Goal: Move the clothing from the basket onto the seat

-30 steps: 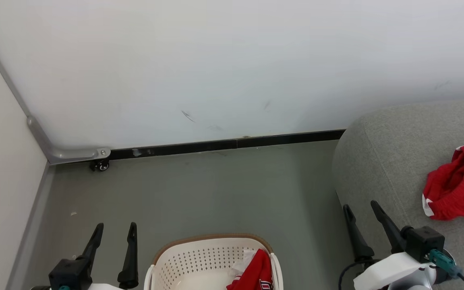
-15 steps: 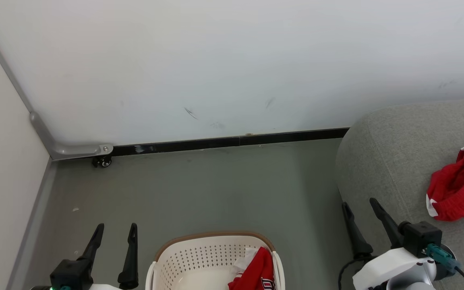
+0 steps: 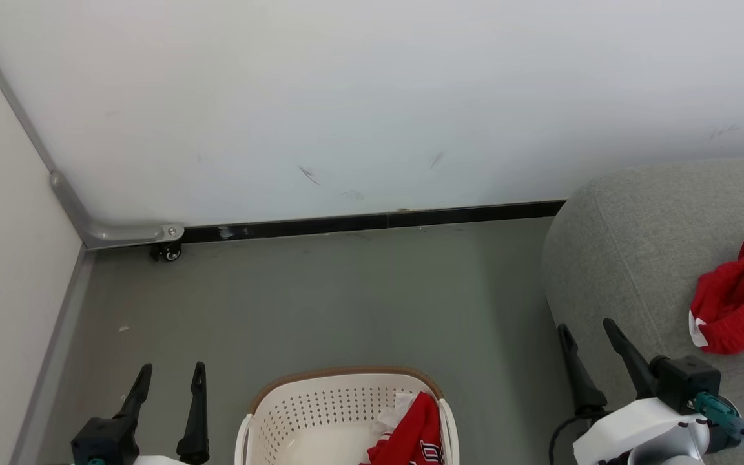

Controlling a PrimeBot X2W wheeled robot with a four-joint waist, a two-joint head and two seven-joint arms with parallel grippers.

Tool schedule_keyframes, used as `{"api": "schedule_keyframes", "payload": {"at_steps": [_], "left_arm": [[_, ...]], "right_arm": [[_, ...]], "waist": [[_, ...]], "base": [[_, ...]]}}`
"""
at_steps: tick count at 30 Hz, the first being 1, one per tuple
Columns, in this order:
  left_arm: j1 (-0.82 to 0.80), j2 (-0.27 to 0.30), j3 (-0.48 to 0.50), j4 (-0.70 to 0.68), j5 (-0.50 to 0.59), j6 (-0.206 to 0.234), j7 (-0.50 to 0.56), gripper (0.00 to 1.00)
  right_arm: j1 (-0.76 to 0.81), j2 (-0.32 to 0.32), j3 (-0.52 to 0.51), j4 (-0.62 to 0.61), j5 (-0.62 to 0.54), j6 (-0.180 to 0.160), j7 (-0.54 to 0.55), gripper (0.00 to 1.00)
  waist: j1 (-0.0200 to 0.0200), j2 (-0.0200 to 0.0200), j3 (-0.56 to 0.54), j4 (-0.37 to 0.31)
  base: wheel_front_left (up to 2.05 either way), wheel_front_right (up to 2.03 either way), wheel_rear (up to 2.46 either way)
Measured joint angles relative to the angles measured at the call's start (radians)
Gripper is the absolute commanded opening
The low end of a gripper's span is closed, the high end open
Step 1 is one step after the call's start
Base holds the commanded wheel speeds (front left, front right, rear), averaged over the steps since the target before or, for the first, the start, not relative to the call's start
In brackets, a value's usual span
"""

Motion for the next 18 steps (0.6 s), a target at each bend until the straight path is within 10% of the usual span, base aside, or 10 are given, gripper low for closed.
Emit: {"api": "schedule_keyframes", "payload": {"at_steps": [18], "left_arm": [[-0.001,-0.002,0.004,0.012,0.001,-0.001,0.000,1.00]], "right_arm": [[0.020,0.003,-0.016,-0.065,0.001,0.000,0.021,1.00]], "waist": [[0.0000,0.0000,0.021,0.002]], "base": [[0.00,0.00,0.00]]}}
